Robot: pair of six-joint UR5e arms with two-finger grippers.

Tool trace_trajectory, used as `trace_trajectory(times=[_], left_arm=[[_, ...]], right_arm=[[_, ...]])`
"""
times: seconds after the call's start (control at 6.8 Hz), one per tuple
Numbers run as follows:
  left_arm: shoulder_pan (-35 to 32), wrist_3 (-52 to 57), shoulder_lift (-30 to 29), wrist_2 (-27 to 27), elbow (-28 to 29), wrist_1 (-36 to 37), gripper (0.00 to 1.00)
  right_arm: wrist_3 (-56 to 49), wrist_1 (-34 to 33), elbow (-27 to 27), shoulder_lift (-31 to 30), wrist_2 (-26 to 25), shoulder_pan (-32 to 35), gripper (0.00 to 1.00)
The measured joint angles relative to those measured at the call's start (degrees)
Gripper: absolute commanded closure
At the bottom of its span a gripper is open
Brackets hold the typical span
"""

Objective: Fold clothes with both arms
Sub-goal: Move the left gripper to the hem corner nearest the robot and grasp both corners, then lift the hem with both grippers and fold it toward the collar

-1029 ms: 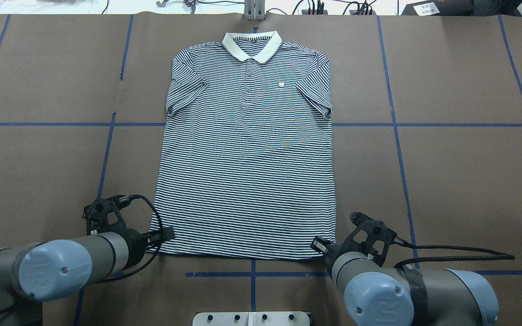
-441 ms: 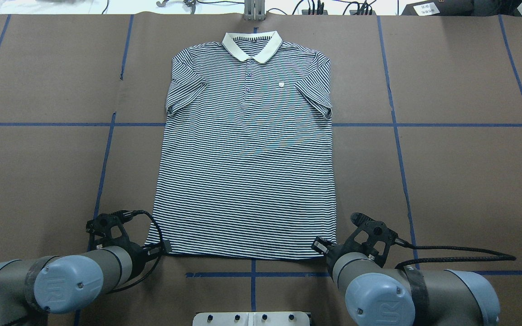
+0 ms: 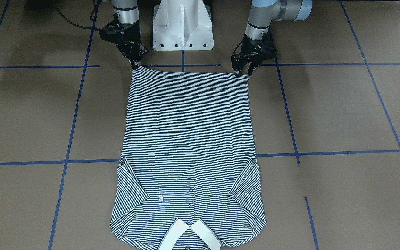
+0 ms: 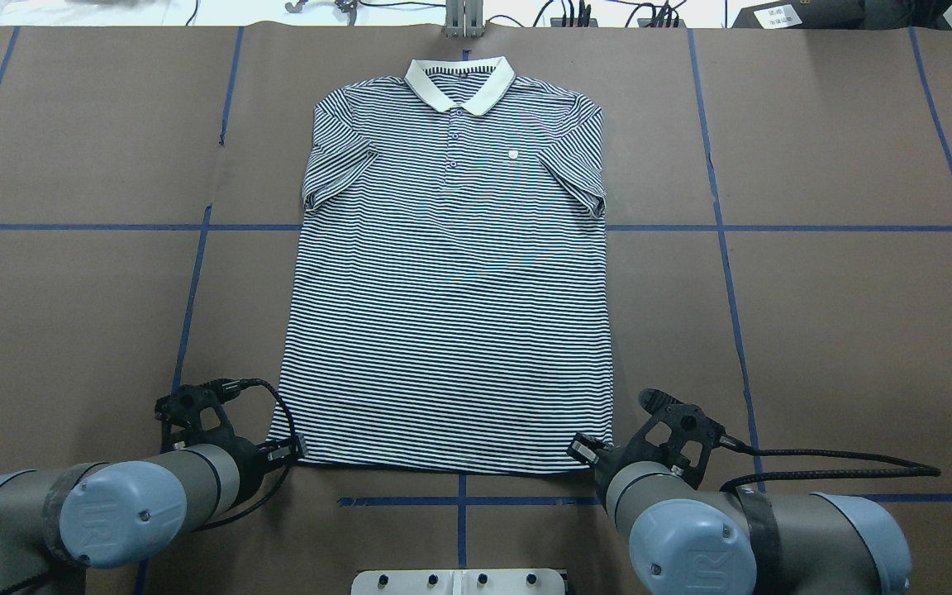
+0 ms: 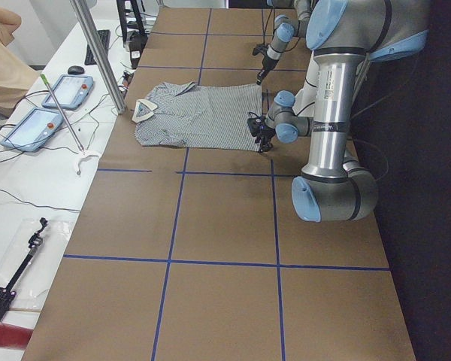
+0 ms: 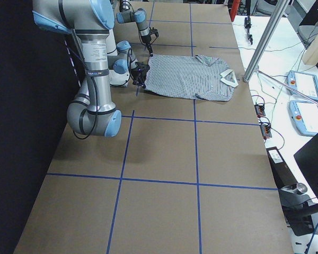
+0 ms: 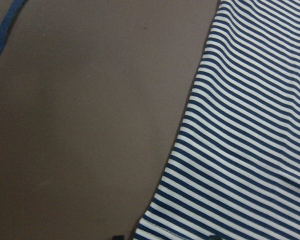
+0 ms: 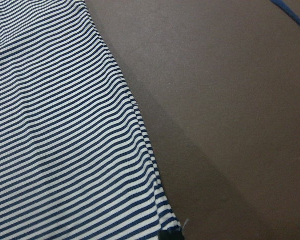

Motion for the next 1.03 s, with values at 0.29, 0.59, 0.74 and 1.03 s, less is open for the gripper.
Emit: trace_trajectory(times=[0.29,0.59,0.74,1.03], left_arm=[[0.0,0.0,0.4,0.0,0.0,0.2,1.0],[0.1,0.0,-0.3,-0.1,-2.1,3.8,1.0],[0.2,-0.1,-0.6,-0.1,-4.0,6.1,1.0],[0.4,-1.7,-1.1,0.2,-6.3,7.6,1.0]], right_arm=[[0.0,0.0,-0.1,0.0,0.0,-0.1,1.0],[0.1,0.0,-0.1,0.0,-0.1,-0.5,1.0],[0.1,0.0,-0.1,0.0,-0.2,-0.7,1.0],[0.1,0.1,0.5,-1.2,-0.3,-1.2,1.0]])
